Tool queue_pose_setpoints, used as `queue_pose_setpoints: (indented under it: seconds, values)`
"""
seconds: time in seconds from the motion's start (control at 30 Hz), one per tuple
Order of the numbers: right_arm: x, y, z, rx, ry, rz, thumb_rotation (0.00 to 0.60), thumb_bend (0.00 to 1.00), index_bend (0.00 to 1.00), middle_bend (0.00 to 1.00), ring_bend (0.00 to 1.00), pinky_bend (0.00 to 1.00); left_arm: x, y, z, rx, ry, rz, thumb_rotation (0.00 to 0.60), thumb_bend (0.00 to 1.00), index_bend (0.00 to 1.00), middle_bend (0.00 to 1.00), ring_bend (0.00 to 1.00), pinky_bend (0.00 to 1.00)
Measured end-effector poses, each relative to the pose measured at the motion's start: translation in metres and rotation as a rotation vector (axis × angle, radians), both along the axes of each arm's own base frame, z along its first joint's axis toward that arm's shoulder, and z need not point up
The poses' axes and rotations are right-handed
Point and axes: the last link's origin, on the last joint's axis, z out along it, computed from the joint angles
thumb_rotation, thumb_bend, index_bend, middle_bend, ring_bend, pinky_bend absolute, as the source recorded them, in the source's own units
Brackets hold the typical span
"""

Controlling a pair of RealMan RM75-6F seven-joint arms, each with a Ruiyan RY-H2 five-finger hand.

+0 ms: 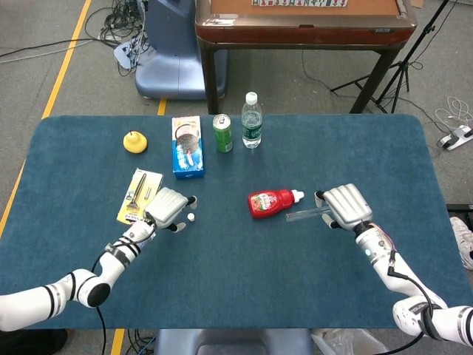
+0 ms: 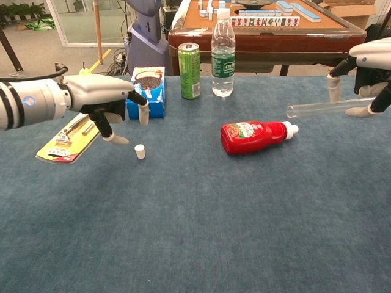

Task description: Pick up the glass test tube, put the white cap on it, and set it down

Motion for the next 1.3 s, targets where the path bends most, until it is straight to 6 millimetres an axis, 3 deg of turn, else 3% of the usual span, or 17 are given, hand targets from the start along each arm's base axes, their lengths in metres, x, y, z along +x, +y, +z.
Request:
queue_pose_setpoints:
  seconds: [0.4, 1.3]
  values:
    - [-0.009, 0.000, 0.001, 0.003, 0.002, -0.016, 0.600, 0.65, 0.77, 1.00, 1.00, 1.00, 0.012, 0.011, -0.033, 0.003, 0.069, 0.035, 0.600, 0.20, 0.44, 0.99, 1.00, 1.00]
    - [-0.008, 0.002, -0.003, 0.009, 0.003, -0.017, 0.600, 0.65, 0.77, 1.00, 1.00, 1.00, 0.001, 0.016, -0.041, 0.014, 0.103, 0.086, 0.600, 0.20, 0.47, 0.99, 1.00, 1.00]
